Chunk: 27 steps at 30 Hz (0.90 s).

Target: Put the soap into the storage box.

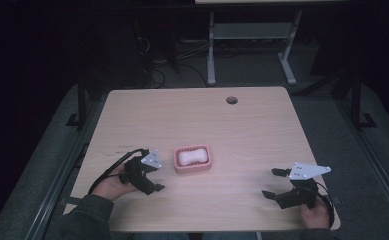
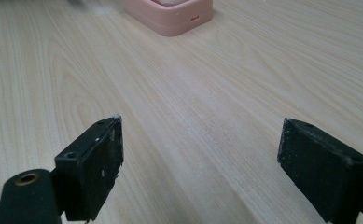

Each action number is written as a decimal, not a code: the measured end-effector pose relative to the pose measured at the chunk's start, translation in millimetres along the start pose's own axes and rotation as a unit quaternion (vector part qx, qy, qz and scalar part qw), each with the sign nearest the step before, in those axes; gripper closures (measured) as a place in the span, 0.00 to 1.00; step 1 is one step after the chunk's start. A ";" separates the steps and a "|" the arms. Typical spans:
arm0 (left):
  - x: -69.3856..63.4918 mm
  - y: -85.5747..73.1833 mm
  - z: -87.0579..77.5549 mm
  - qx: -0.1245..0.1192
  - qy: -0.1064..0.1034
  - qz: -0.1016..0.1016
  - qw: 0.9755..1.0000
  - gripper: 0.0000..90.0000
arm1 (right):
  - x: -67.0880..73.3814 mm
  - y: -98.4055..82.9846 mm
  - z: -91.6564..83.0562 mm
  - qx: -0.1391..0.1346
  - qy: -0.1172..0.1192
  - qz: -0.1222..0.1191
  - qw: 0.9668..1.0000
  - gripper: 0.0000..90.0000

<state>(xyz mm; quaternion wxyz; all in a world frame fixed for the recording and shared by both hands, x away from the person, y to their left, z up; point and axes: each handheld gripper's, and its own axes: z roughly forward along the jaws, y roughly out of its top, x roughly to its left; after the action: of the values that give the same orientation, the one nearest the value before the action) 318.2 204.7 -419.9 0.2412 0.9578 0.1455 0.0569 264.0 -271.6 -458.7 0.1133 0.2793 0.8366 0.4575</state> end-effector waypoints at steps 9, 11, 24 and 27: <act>-4.1 -15.1 -4.5 -0.001 0.009 -0.008 1.000 0.31 | 0.1 0.1 -0.5 -0.003 0.000 -0.003 1.000 0.15; -4.5 -18.9 -6.4 -0.002 0.010 -0.011 1.000 0.31 | 0.2 0.0 -0.5 -0.003 0.000 -0.002 1.000 0.15; -10.6 -37.5 -14.9 -0.014 0.021 -0.023 0.999 0.31 | -0.1 -0.4 0.1 -0.001 0.003 0.001 1.000 0.15; -12.7 -39.9 -14.8 -0.018 0.023 -0.025 0.999 0.30 | -0.1 -0.3 0.1 -0.001 0.004 0.002 1.000 0.15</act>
<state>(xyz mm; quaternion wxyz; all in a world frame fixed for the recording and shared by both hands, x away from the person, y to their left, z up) 293.4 241.0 -426.5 0.2563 0.9479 0.1737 0.0755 264.1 -271.7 -459.0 0.1097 0.2791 0.8359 0.4598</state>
